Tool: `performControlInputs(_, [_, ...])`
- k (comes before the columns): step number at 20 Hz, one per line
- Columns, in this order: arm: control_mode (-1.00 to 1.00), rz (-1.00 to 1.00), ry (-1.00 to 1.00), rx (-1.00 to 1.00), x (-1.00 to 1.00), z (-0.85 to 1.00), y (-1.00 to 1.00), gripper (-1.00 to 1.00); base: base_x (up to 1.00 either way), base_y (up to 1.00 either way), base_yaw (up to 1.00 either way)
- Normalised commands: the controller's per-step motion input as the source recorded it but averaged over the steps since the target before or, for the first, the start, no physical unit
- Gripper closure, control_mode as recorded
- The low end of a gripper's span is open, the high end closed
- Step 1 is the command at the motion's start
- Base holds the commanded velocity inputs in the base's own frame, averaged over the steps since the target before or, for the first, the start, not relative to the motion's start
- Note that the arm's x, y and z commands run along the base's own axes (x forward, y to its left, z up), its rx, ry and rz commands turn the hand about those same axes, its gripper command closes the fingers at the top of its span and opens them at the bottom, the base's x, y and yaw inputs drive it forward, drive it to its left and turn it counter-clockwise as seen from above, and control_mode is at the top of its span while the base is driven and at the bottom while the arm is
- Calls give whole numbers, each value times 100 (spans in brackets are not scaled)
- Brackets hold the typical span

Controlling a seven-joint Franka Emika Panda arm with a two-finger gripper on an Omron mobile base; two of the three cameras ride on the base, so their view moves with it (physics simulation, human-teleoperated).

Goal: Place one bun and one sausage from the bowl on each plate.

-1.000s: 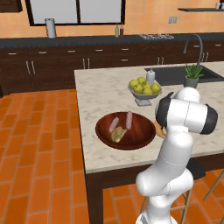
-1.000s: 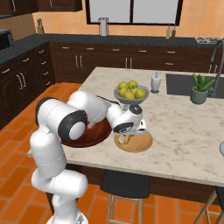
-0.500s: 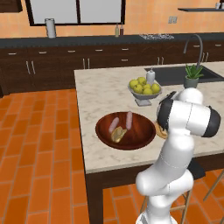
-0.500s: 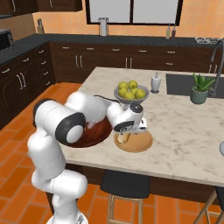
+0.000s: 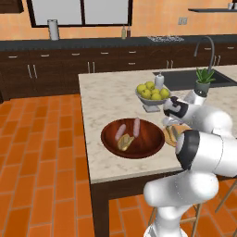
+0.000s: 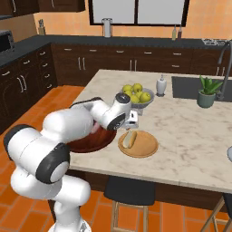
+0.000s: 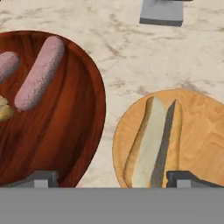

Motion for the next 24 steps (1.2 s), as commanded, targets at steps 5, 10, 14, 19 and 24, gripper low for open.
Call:
performControlInputs(5, [-100, -5, 1, 0, 7, 21, 100, -100, 0, 0, 0])
performControlInputs(10, [-100, -22, 0, 0, 23, 0, 96, -100, 0, 0, 0])
performControlInputs(14, [-100, -23, 0, 0, 50, -2, 51, -100, 0, 0, 0])
performControlInputs(19, [-100, -10, -1, 2, 44, -22, 3, -100, 0, 0, 0])
performControlInputs(24, [-100, 0, 0, 5, 38, -36, -2, -100, 0, 0, 0])
